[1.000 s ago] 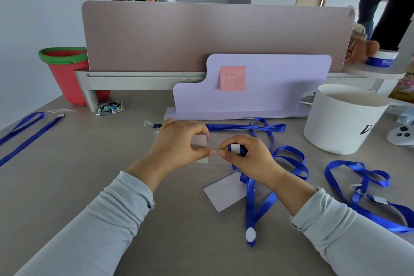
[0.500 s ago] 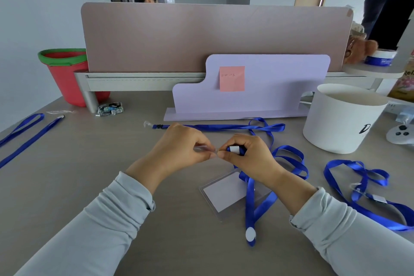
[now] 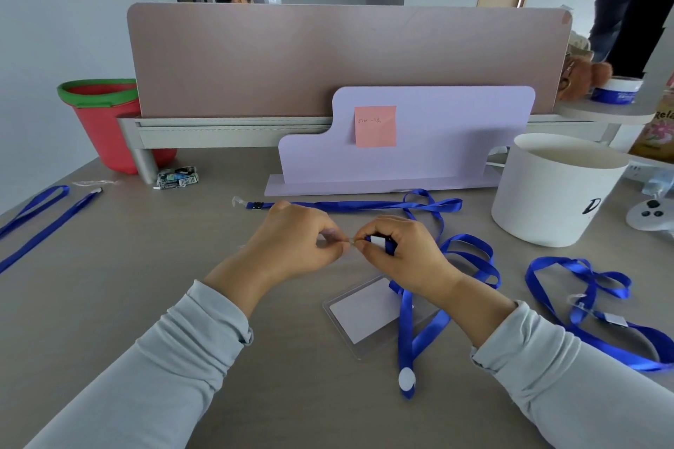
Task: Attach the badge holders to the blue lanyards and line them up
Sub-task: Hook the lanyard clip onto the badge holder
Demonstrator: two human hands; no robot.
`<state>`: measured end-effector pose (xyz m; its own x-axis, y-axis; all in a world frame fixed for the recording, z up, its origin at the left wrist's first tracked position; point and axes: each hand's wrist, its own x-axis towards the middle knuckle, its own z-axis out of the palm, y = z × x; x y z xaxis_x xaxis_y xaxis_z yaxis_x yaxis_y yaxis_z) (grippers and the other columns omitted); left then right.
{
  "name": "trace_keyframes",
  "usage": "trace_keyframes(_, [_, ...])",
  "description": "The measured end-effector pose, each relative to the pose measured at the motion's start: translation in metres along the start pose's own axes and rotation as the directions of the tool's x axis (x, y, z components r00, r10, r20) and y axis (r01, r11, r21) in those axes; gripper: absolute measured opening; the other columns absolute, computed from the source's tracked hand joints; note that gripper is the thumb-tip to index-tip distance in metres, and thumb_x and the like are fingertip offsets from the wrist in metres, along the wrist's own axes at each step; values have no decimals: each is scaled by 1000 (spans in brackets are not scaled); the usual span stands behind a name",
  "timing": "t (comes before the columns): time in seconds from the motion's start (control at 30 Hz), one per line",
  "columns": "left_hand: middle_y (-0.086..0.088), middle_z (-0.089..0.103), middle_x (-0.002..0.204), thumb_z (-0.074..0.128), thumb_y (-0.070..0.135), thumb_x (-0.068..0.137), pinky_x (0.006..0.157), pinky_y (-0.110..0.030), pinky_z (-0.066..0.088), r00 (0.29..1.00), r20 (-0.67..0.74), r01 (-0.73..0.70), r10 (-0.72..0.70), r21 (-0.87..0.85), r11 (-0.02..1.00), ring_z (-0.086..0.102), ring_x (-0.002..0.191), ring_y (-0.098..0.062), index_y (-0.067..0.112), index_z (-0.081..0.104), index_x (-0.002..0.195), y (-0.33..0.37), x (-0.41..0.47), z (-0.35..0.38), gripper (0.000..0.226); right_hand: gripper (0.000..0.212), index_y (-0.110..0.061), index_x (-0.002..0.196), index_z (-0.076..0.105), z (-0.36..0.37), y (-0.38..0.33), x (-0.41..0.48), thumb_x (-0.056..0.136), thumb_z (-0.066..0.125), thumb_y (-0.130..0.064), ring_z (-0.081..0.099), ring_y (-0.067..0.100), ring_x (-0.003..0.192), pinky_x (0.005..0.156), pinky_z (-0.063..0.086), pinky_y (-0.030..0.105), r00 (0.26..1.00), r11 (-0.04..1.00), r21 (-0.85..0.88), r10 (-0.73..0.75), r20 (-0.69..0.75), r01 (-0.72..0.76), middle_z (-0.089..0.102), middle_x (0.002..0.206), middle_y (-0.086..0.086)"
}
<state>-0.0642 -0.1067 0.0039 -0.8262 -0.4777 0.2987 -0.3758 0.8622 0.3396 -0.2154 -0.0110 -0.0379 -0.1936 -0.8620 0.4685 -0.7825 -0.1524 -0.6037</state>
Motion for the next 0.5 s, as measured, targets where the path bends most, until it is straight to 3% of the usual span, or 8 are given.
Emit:
trace_keyframes(0.13, [9, 65, 75, 62, 28, 84, 92, -32, 38, 998, -35, -44, 44, 6, 999, 60, 78, -11, 23, 74, 87, 0, 0, 0, 14, 12, -14, 92, 69, 0, -2, 0, 87, 59, -10, 59, 15, 73, 71, 50, 24, 1000, 1000, -1, 7, 17, -7, 67, 84, -3])
trace_keyframes(0.33, [16, 52, 59, 65, 24, 81, 84, -32, 41, 995, -38, -98, 97, -17, 995, 60, 71, -8, 21, 74, 79, -3, 0, 0, 10, 12, -14, 95, 66, -1, -3, -1, 90, 55, -14, 49, 3, 63, 60, 42, 12, 996, 996, -86, -21, 92, 29, 51, 72, -23])
trace_keyframes(0.5, [15, 56, 60, 65, 21, 79, 69, -19, 41, 997, -31, -74, 71, -75, 994, 61, 71, -9, 18, 74, 77, -2, 1, 0, 10, 11, -14, 92, 66, -2, -2, -1, 89, 56, -12, 51, 15, 64, 63, 46, 23, 994, 992, -98, -77, 75, 85, 51, 73, -20])
